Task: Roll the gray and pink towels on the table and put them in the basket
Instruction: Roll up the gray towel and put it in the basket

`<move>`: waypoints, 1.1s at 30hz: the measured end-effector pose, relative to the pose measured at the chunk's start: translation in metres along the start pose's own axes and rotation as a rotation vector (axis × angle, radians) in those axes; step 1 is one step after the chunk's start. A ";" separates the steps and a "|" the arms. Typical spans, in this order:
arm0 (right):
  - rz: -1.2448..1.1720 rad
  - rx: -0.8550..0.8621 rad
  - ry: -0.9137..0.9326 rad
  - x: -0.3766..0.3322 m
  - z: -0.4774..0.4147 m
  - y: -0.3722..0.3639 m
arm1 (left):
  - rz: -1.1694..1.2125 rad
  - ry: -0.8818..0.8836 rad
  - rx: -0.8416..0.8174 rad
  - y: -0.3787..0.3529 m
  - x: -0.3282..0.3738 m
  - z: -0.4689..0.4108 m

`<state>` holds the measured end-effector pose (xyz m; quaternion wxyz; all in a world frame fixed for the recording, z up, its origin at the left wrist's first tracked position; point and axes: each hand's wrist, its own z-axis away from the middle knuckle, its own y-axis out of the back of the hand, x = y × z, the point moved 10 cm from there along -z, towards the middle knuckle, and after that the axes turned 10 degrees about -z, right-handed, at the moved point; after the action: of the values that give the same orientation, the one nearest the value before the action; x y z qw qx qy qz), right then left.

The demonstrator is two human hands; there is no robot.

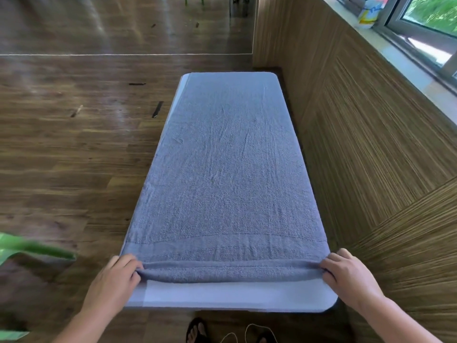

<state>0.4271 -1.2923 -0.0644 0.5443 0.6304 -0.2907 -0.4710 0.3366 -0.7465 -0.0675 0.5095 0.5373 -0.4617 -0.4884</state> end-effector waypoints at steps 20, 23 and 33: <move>-0.114 0.084 -0.214 -0.007 -0.023 0.004 | 0.033 -0.244 0.130 -0.005 0.008 -0.038; -0.083 0.082 -0.252 -0.001 -0.029 0.005 | 0.084 -0.244 0.152 -0.001 0.003 -0.043; -0.098 -0.147 -0.223 0.007 -0.091 0.016 | -0.010 -0.037 0.046 0.015 -0.008 -0.085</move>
<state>0.5152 -1.2642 -0.0546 0.5297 0.5461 -0.2829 -0.5840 0.4203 -0.7309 -0.0521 0.4858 0.5420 -0.4795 -0.4902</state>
